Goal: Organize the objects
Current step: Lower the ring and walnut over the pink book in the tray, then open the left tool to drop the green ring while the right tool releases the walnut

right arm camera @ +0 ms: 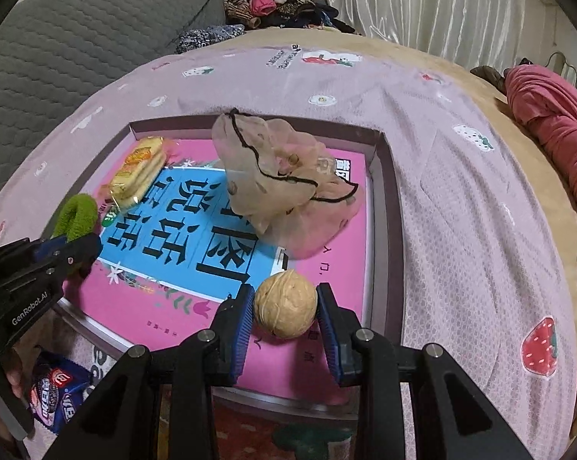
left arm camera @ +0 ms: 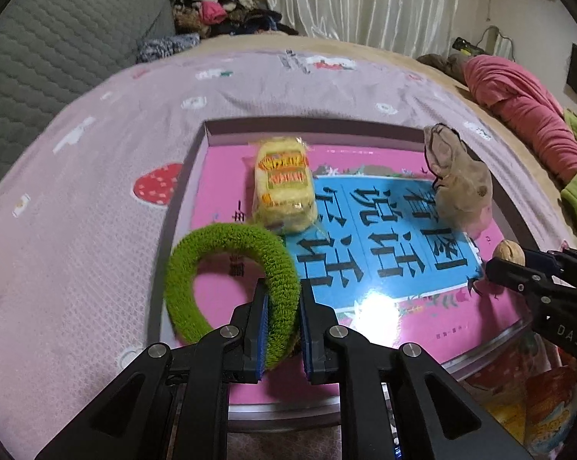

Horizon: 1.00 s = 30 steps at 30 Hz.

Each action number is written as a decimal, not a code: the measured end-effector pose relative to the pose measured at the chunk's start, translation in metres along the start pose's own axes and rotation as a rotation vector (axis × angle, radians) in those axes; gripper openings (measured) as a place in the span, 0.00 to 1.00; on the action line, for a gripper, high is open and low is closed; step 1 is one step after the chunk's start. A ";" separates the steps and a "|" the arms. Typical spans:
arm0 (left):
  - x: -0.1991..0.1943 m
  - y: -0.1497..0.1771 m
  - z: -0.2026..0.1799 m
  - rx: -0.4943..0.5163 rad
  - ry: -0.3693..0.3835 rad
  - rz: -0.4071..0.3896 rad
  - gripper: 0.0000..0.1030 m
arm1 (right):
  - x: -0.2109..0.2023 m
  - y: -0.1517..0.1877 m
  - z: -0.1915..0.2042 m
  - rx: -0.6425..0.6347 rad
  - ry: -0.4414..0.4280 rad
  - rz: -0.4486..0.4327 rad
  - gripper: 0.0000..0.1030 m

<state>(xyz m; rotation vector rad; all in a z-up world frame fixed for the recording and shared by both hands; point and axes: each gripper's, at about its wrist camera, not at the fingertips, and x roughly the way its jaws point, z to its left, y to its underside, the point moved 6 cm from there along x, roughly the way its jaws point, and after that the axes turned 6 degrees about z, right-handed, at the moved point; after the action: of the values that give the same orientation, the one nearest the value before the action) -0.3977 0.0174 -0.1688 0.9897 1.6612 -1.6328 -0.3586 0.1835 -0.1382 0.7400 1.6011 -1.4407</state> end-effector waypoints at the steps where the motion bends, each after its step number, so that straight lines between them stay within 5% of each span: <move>1: 0.000 0.000 0.000 0.002 0.002 0.002 0.15 | 0.001 0.000 0.000 0.002 -0.001 0.002 0.33; 11: -0.001 0.002 -0.001 0.013 0.000 0.012 0.22 | 0.003 0.001 0.001 0.005 -0.020 0.013 0.33; 13: -0.001 0.003 -0.001 0.014 0.006 0.016 0.30 | 0.003 0.001 0.002 0.007 -0.022 0.012 0.33; 15: -0.001 0.002 -0.001 0.010 0.011 0.024 0.59 | 0.003 0.001 0.002 0.010 -0.026 0.010 0.33; 16: -0.001 0.003 0.000 0.005 0.016 0.029 0.63 | 0.002 0.000 0.002 0.010 -0.028 0.008 0.33; 30: -0.016 0.002 0.007 -0.003 0.021 0.015 0.72 | -0.023 -0.007 0.002 0.019 -0.037 -0.065 0.51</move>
<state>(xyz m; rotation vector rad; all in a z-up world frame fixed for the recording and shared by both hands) -0.3875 0.0089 -0.1567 1.0188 1.6648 -1.6154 -0.3532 0.1824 -0.1142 0.6737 1.5985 -1.5099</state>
